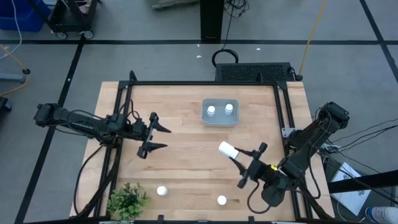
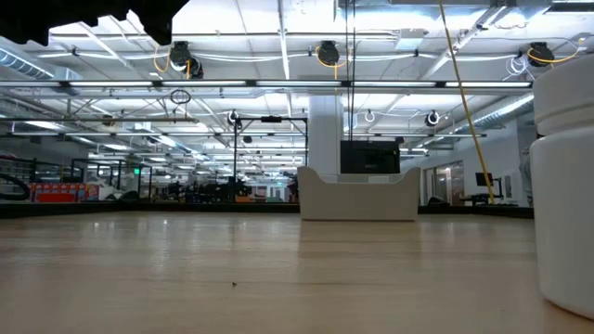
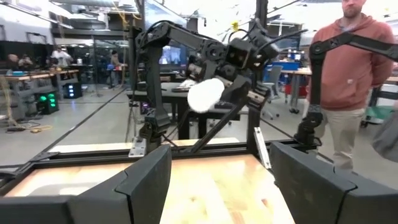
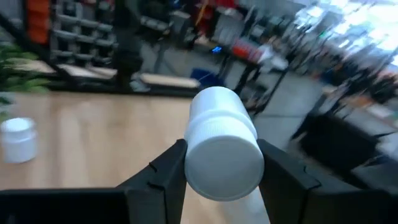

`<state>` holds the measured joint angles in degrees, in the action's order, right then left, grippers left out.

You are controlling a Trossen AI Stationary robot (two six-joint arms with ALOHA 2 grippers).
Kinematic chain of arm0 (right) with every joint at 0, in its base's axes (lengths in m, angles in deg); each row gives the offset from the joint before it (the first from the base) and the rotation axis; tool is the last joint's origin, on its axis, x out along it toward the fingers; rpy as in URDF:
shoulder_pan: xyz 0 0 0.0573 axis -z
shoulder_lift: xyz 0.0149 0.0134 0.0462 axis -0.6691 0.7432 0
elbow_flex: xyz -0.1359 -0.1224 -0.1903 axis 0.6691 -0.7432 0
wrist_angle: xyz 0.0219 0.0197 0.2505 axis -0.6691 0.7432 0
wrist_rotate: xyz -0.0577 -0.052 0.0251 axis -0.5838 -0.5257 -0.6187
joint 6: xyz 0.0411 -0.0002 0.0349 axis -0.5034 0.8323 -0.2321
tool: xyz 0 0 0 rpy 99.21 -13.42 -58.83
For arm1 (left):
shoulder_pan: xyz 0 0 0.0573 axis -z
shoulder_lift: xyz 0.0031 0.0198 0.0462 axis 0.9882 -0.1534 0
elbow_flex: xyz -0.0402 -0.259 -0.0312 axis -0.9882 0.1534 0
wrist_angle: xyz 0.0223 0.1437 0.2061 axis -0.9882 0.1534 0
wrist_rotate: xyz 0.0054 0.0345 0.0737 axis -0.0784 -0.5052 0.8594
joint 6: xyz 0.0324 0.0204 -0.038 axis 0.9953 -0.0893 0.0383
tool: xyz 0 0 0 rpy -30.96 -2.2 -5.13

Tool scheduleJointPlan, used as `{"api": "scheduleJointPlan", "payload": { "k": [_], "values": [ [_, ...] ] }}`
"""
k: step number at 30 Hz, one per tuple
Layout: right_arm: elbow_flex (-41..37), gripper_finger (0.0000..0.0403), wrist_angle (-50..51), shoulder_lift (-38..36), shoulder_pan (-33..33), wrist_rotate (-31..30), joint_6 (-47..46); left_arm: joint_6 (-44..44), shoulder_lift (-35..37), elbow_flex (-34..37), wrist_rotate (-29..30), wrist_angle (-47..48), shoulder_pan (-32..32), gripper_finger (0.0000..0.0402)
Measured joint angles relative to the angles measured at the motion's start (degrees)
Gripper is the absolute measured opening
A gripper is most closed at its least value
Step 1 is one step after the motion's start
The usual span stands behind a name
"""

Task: Pick and place pill bottles into a basket
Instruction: Put the white medicine bottle into the gray bin

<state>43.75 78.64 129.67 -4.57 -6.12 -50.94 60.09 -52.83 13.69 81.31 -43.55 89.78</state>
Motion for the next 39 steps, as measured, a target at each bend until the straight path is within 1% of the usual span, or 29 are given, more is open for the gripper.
{"api": "scheduleJointPlan", "payload": {
  "k": [2, 4, 6, 10, 15, 18, 20, 24, 29, 31, 36, 39],
  "values": [
    [0.0, 0.0152, -2.4, -0.2, 1.2, -1.4, 4.0, 0.1, 0.0, 0.0, 0.1, 0.2, 0.0, 0.0274],
    [0.0, 0.0152, -3.0, -0.8, 2.8, -1.8, 5.5, 0.2, 0.0, 0.0, 0.1, 0.1, 0.0, 0.0274],
    [0.0, 0.0152, -3.0, -1.7, 5.3, 0.2, 6.3, 0.2, 0.0, 0.0, 0.1, 0.1, 0.0, 0.0274],
    [0.0, 0.0152, -2.9, -4.3, 10.8, 6.5, 7.1, 0.4, 0.0, 0.0, 0.1, 0.1, 0.0, 0.0274],
    [0.0, 0.0152, -2.9, -9.5, 18.0, 15.1, 8.3, 0.4, 0.0, 0.0, 0.2, 0.1, 0.0, 0.0274],
    [0.0, 0.0151, -3.1, -11.9, 22.7, 21.6, 9.7, 0.4, 0.0, 0.0, 0.2, 0.1, 0.0, 0.0274],
    [0.0, 0.0151, -2.9, -12.6, 26.0, 24.0, 11.1, 0.4, 0.0, 0.0, 0.3, 0.1, 0.0, 0.0273],
    [0.0, 0.0151, -0.9, -12.9, 33.1, 31.2, 10.8, 0.8, 0.0, 0.0, 0.5, 0.1, 0.0, 0.0273],
    [0.0, 0.0151, 0.6, -12.4, 40.9, 38.9, 10.6, 0.9, 0.0, 0.0, 0.5, 0.1, 0.0, 0.0274],
    [0.1, 0.0151, 2.8, -12.4, 43.7, 42.7, 8.9, 1.2, 0.0, 0.0, 0.5, 0.1, 0.0, 0.0273],
    [1.3, 0.0151, 8.3, -11.4, 49.5, 49.4, 6.1, 1.4, 0.0, 0.0, 1.4, 0.2, 0.0, 0.0273],
    [3.5, 0.0151, 12.3, -9.5, 52.7, 54.8, 4.4, 1.7, 0.0, 0.0, 2.5, 0.3, 0.0, 0.0273]
  ]
}}
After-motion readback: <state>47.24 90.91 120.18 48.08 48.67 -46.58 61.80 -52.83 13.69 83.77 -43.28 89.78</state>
